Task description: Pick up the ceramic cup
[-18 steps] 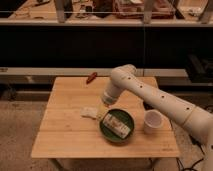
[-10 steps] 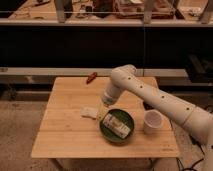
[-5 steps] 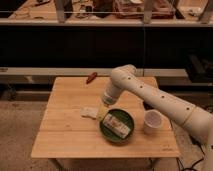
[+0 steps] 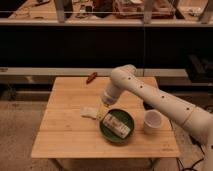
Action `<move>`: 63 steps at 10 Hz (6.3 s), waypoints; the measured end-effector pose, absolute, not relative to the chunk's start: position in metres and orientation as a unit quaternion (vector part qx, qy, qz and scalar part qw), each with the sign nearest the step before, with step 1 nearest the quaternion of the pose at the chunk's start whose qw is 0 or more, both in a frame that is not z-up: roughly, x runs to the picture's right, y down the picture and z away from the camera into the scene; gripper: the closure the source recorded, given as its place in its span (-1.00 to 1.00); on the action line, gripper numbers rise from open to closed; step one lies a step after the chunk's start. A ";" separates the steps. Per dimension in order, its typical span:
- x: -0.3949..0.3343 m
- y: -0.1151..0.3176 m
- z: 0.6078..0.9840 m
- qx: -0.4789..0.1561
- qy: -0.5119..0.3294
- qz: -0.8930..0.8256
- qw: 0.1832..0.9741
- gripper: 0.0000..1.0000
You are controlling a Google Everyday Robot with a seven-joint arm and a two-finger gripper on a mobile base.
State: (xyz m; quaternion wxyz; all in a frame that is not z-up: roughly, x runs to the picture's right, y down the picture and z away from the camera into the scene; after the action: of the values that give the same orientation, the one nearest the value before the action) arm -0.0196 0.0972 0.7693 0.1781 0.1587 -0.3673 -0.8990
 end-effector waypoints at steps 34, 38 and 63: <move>0.366 0.058 0.758 -0.081 -0.119 -0.897 0.419 -0.60; 0.366 0.070 0.782 -0.090 -0.117 -0.893 0.425 -0.60; 0.333 0.086 0.767 -0.088 -0.198 -0.886 0.409 -0.60</move>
State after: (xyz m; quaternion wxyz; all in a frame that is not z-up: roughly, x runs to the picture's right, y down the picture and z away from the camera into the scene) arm 0.3329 0.0858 0.7671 0.4093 -0.0877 -0.1981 -0.8863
